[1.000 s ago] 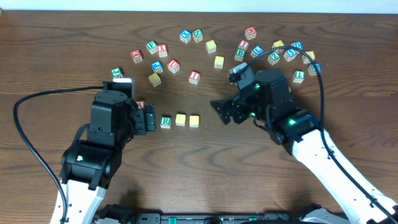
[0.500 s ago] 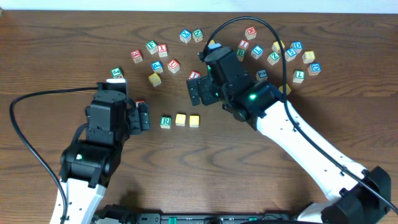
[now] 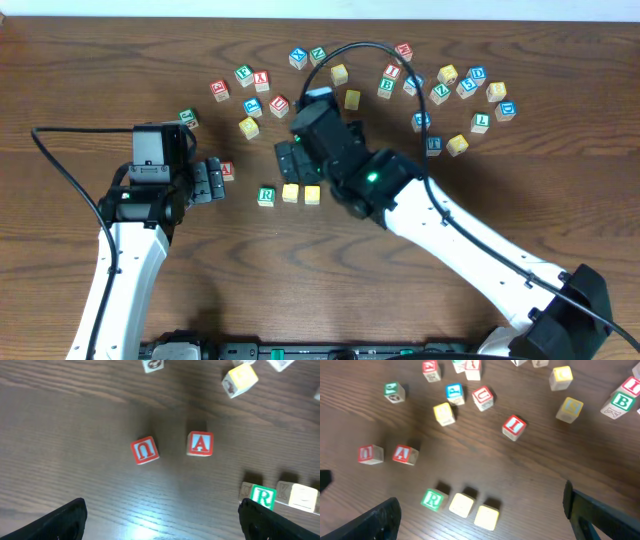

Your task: Spell out ROBOT

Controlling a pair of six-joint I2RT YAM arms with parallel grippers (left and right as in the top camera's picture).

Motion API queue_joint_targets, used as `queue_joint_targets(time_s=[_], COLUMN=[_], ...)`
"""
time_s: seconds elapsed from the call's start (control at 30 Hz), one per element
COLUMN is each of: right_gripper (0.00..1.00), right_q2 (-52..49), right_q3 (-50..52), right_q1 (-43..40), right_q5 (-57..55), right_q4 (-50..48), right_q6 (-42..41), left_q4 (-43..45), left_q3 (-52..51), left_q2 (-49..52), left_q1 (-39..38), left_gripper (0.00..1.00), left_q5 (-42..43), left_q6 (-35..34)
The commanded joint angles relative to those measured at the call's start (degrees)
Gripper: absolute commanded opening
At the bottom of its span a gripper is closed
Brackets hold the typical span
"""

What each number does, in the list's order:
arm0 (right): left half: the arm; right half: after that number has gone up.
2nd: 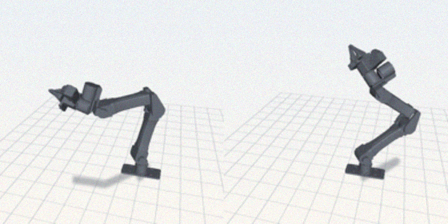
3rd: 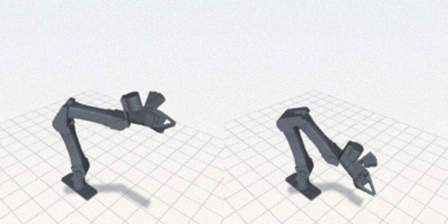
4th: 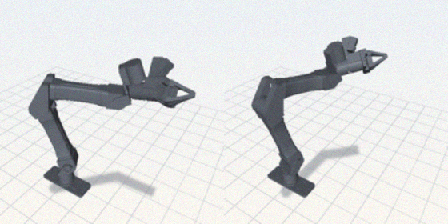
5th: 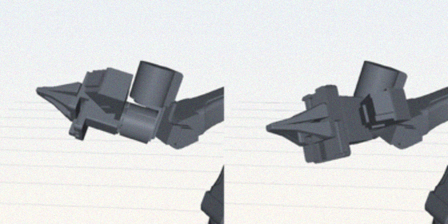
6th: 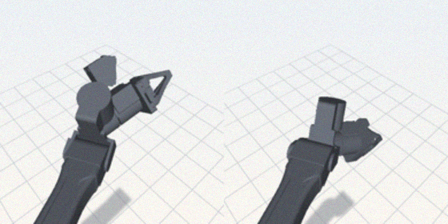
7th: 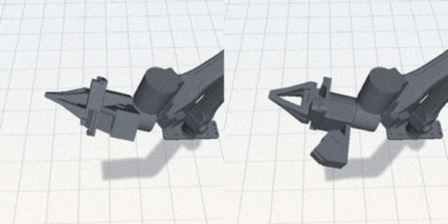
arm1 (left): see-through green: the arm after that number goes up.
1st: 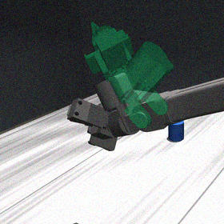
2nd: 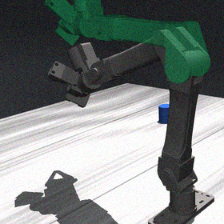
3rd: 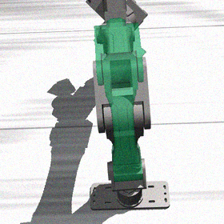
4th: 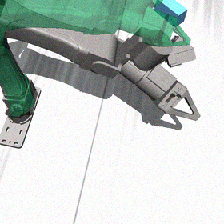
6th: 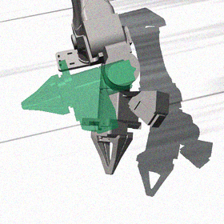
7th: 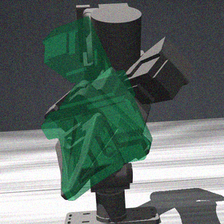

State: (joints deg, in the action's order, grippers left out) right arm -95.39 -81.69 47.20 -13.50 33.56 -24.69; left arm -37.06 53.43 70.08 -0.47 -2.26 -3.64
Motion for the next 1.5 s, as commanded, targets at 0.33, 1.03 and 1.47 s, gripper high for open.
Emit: queue_joint_targets(time_s=[0.33,1.03,1.47], right_gripper=[0.82,0.75,0.70], right_q2=[-8.6,-8.8,-8.8], right_q3=[-1.0,11.3,15.0], right_q1=[4.7,3.3,3.4], right_q5=[-9.1,-10.1,-10.2], right_q4=[-1.7,-7.9,-10.1], right_q6=[-3.6,-8.1,-8.3], left_q4=[0.9,1.7,1.8], left_q3=[1.7,1.7,1.7], left_q2=[-0.7,-0.7,-0.7], left_q1=[0.8,4.5,4.5], left_gripper=[0.96,0.96,0.96], left_q5=[1.6,1.9,1.9], left_q6=[2.4,3.0,3.0])
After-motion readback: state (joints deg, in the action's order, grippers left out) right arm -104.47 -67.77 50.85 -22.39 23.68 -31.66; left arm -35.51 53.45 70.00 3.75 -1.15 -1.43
